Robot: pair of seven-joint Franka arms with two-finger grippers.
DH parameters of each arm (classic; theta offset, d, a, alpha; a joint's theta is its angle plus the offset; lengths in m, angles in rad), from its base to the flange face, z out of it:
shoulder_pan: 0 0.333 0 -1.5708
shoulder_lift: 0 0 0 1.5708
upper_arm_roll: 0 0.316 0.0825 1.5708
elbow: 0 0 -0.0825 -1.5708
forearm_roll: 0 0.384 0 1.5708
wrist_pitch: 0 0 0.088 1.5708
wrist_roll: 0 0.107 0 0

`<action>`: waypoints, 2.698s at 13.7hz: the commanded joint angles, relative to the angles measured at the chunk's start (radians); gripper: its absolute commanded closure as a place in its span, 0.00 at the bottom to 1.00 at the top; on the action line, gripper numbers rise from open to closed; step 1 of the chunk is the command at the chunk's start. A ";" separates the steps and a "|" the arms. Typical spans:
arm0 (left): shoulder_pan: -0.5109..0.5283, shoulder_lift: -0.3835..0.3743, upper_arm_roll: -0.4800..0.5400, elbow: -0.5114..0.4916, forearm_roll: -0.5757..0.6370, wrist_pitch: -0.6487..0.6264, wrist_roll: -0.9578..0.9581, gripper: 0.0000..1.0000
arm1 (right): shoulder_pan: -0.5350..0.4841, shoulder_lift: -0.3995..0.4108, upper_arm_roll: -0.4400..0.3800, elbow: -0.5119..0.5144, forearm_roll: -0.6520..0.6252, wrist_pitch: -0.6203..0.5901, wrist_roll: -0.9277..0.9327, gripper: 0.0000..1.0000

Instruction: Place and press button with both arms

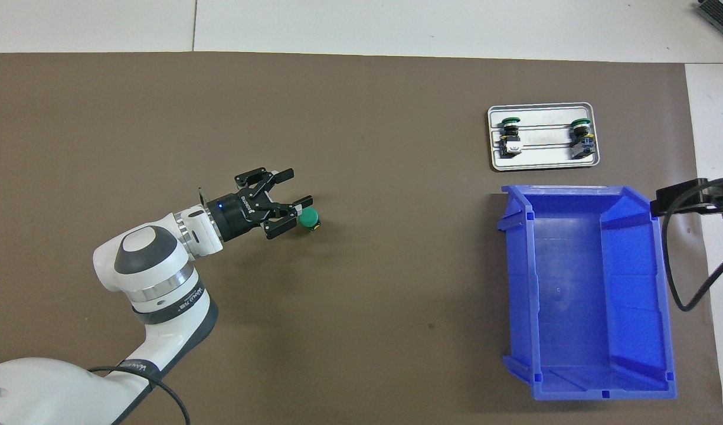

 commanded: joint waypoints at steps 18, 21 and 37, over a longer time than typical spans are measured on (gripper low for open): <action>-0.271 -0.153 -0.003 0.085 0.131 0.648 -0.257 0.18 | -0.002 -0.023 0.002 -0.021 0.018 -0.008 0.016 0.00; -0.268 -0.148 0.000 0.084 0.272 0.677 -0.257 0.13 | -0.002 -0.023 0.002 -0.021 0.018 -0.008 0.016 0.00; -0.136 -0.191 0.017 0.078 0.857 0.769 -0.252 0.00 | -0.002 -0.023 0.002 -0.022 0.018 -0.008 0.016 0.00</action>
